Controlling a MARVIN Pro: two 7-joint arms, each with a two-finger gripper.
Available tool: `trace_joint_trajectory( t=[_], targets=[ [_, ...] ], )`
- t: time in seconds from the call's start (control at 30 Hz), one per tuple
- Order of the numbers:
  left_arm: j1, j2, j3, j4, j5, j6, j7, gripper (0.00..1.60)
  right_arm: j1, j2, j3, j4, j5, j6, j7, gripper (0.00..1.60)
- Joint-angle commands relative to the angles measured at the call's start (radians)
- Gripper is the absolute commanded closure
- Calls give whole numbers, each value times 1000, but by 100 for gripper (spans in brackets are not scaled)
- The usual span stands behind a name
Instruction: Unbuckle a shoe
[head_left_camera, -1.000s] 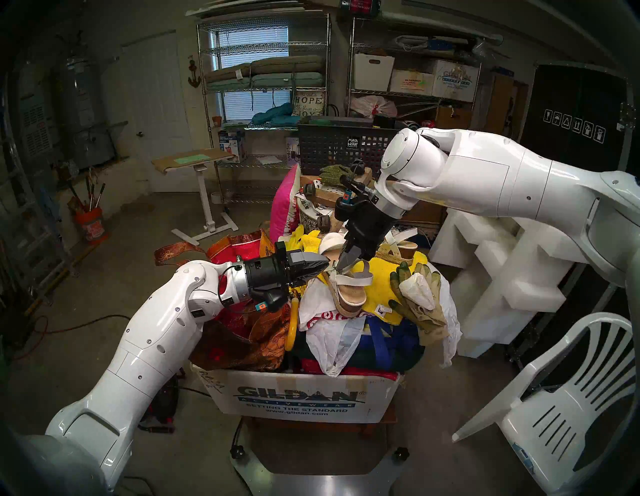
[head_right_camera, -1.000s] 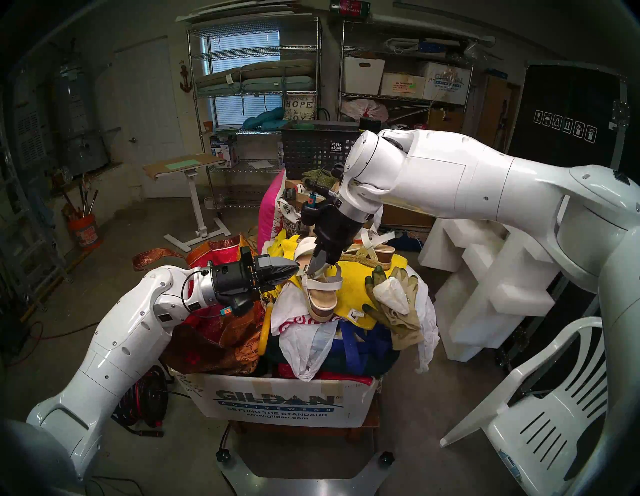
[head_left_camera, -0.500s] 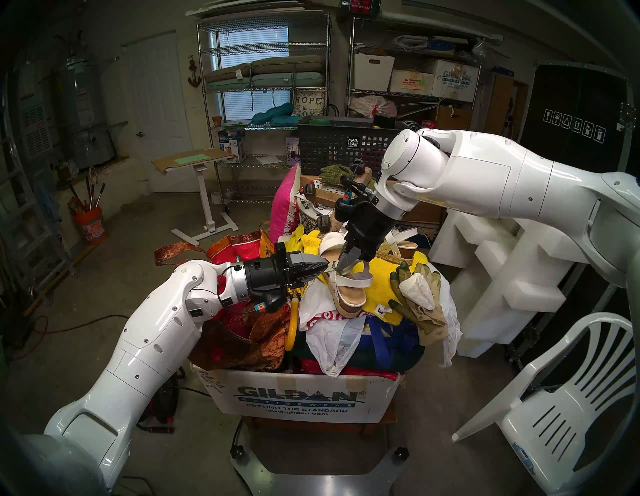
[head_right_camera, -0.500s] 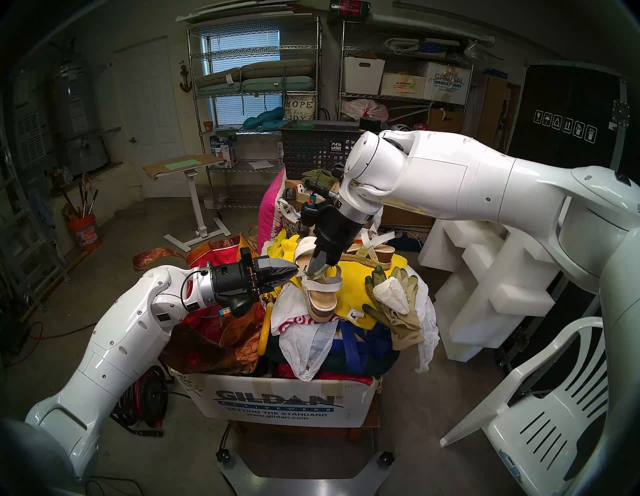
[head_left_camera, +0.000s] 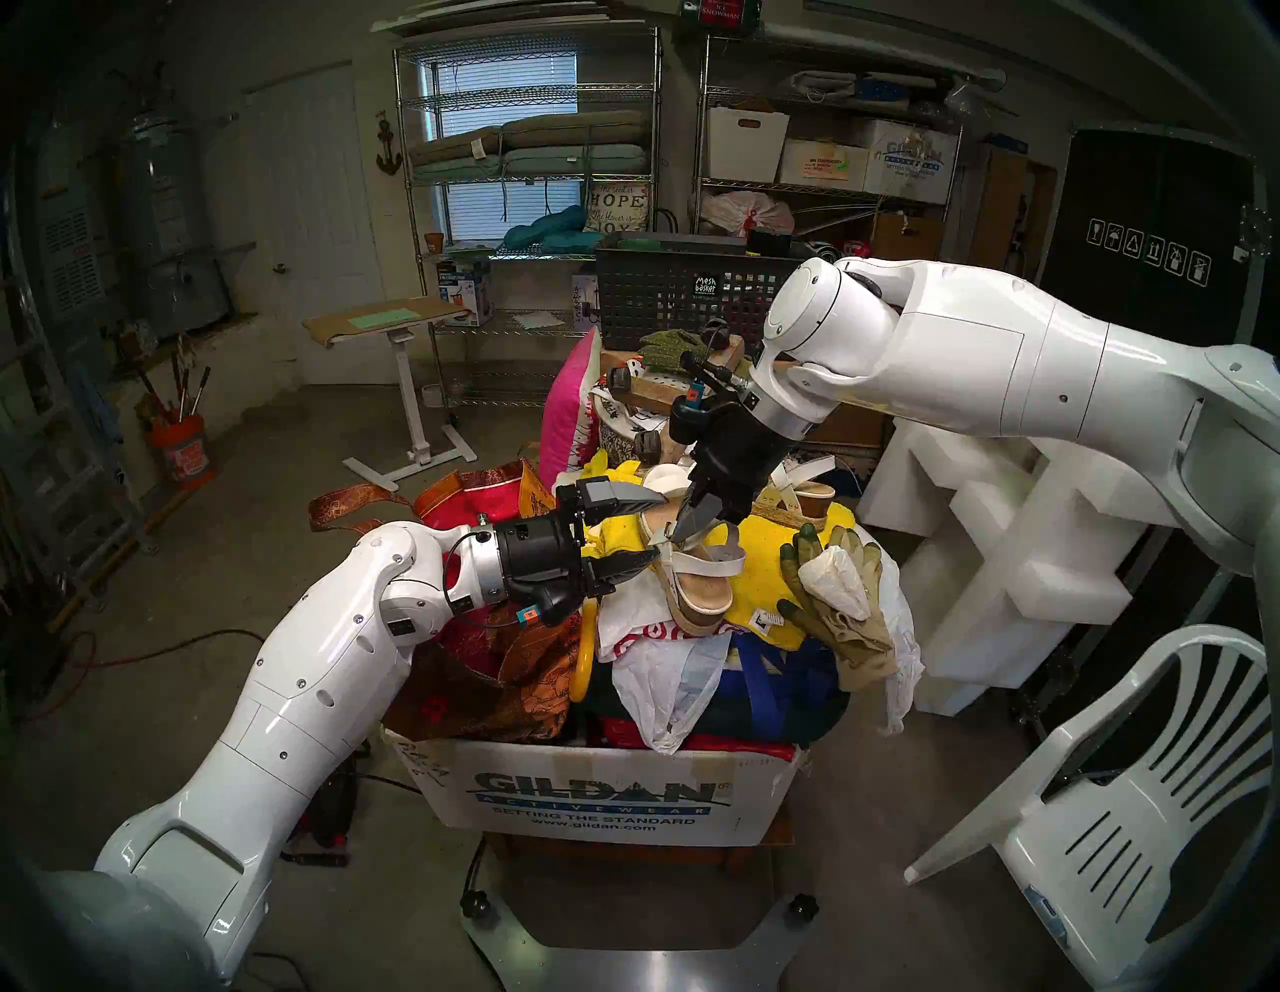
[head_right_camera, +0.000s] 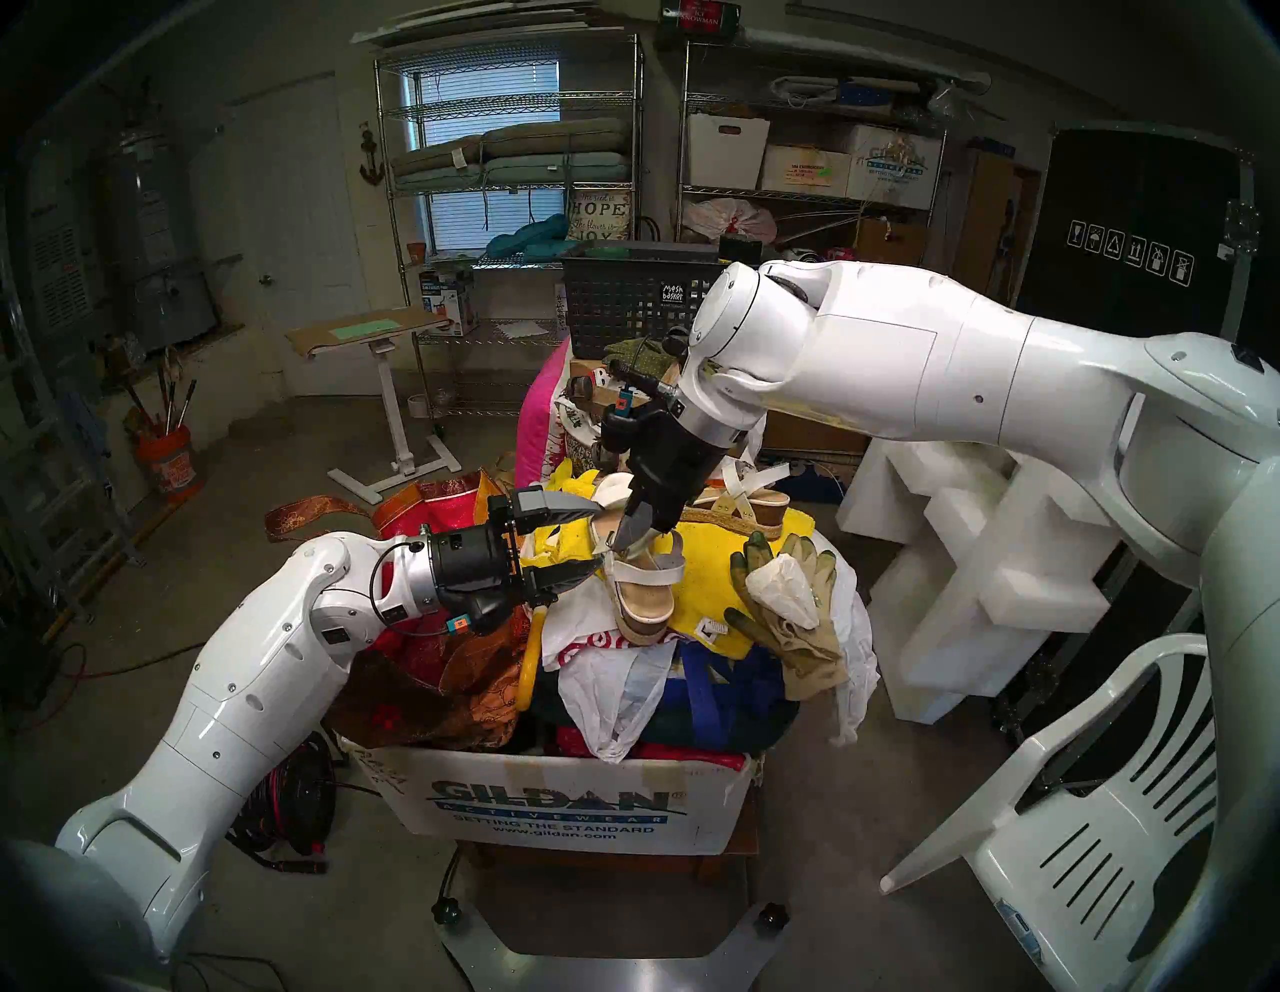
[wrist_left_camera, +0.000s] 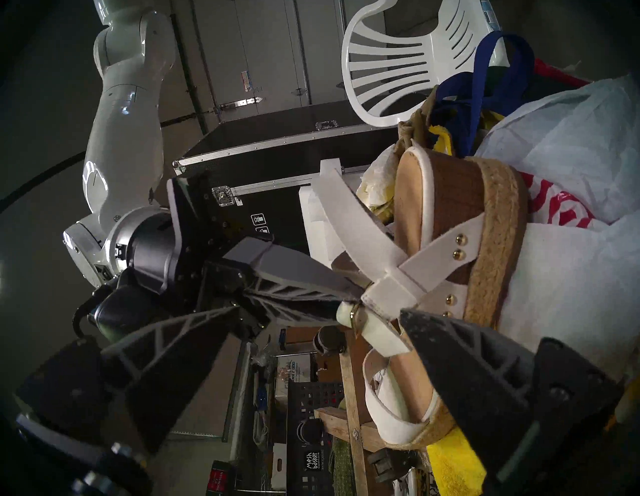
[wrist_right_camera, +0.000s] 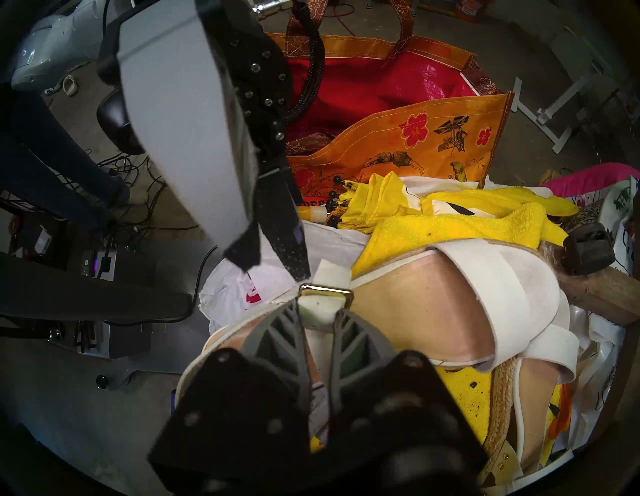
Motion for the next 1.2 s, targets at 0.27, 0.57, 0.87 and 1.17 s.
trace_joint_trajectory(
  t=[0.27, 0.57, 0.87, 1.17],
  targets=[
    [-21, -4, -10, 0, -14, -5, 7, 0, 18, 6, 13, 6, 0, -7, 2, 160],
    [-14, 0, -13, 1, -31, -10, 5, 53, 15, -1, 12, 14, 0, -11, 1, 160],
    [-22, -12, -3, 12, -5, -10, 10, 35, 12, -2, 14, 9, 5, -8, -6, 160],
    [-37, -27, -2, 25, 22, -10, 26, 68, 14, -4, 11, 7, 8, -6, -7, 160]
  ],
)
